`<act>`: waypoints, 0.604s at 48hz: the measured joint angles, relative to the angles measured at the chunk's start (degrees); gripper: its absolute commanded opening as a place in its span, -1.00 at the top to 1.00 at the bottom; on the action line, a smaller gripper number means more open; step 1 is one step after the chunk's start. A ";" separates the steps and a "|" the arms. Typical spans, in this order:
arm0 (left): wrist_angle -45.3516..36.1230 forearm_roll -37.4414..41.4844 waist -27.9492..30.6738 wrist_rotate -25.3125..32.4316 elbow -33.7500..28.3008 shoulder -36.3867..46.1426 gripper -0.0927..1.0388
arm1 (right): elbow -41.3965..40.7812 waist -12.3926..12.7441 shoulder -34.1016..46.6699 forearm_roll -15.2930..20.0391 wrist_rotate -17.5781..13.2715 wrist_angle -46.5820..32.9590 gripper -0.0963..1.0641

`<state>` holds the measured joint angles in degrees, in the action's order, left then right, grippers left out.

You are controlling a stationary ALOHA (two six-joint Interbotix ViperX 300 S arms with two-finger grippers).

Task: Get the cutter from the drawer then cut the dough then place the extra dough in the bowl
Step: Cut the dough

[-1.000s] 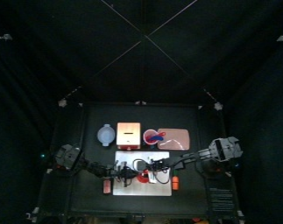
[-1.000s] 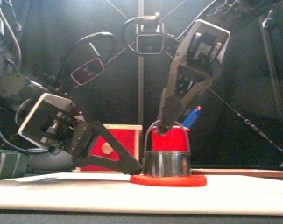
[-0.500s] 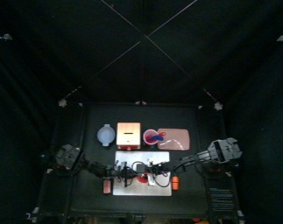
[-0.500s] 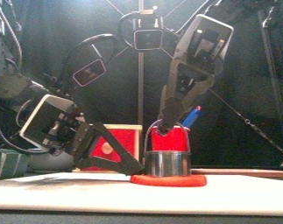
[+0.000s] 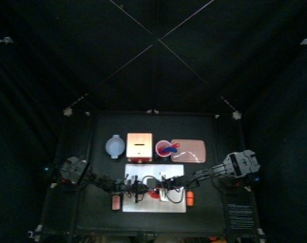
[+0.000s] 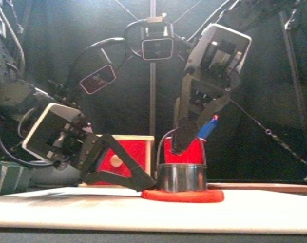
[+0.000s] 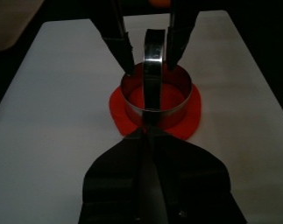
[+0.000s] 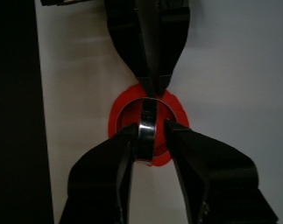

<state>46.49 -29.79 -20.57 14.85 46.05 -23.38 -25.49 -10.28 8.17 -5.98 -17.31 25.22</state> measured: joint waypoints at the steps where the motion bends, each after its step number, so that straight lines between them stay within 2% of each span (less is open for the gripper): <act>1: -0.09 0.00 0.00 0.00 0.00 0.00 -0.17 | 0.09 0.00 0.00 0.00 0.00 0.09 -0.24; 8: -0.09 0.00 0.00 0.00 -0.09 -0.09 -0.17 | 0.62 -0.09 0.00 0.00 0.00 1.14 0.00; 16: -0.09 -0.09 0.00 0.00 -0.09 -0.26 -0.17 | 1.14 -0.18 0.00 -0.53 0.00 1.41 0.18; 29: -0.26 -0.35 0.00 0.00 -0.26 -0.26 -0.17 | 0.79 -0.18 -3.69 -2.46 0.18 1.67 0.20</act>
<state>46.23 -30.15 -20.57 14.85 45.79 -23.64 -24.70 -10.46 4.48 -8.44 -17.14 26.89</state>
